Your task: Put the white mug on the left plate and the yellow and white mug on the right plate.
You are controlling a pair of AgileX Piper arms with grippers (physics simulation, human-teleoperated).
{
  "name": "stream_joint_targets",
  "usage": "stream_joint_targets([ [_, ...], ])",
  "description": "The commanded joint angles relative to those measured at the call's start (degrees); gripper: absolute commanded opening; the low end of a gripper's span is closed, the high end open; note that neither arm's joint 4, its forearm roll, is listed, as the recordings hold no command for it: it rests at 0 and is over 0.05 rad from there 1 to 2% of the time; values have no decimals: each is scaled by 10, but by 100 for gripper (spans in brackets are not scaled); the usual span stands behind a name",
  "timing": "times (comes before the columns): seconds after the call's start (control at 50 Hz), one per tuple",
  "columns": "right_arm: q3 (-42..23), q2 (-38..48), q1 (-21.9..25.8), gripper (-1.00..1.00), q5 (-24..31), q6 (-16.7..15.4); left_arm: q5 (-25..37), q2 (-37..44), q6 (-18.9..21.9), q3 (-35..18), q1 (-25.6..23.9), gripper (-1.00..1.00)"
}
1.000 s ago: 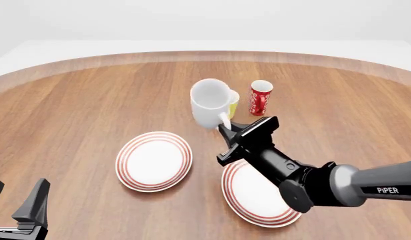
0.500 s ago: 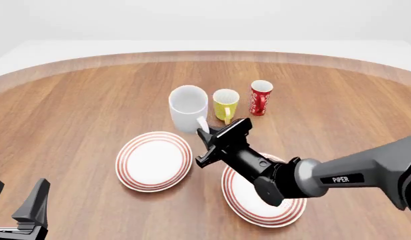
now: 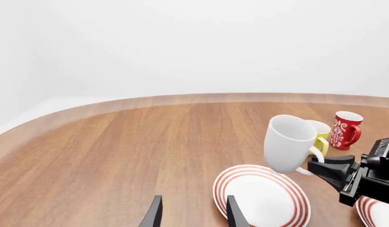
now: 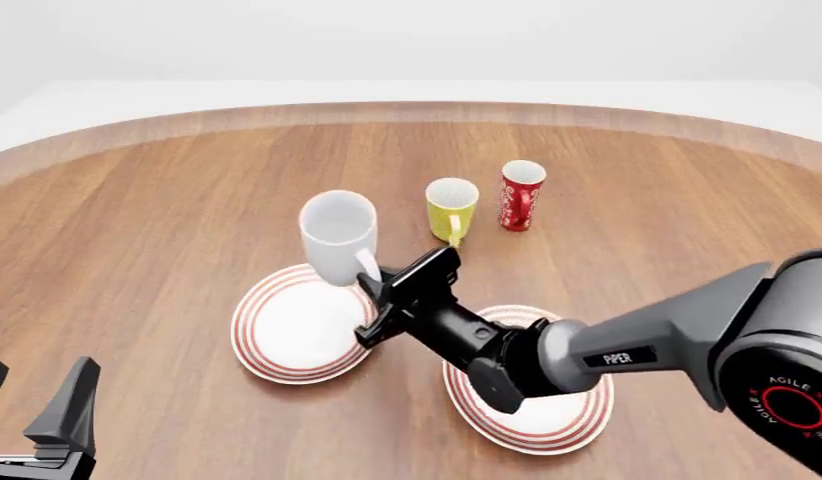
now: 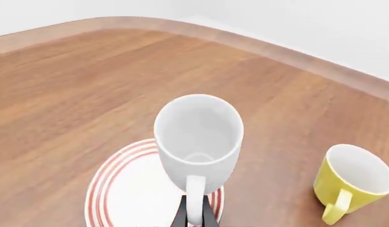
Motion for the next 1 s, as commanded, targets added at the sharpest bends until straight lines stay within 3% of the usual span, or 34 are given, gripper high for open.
stream_joint_targets([
  [0.02,-19,27,18,-100,6,11,0,0,0,0,0,100],
  [1.0,-61,92,39,-100,29,29,0,0,0,0,0,100],
])
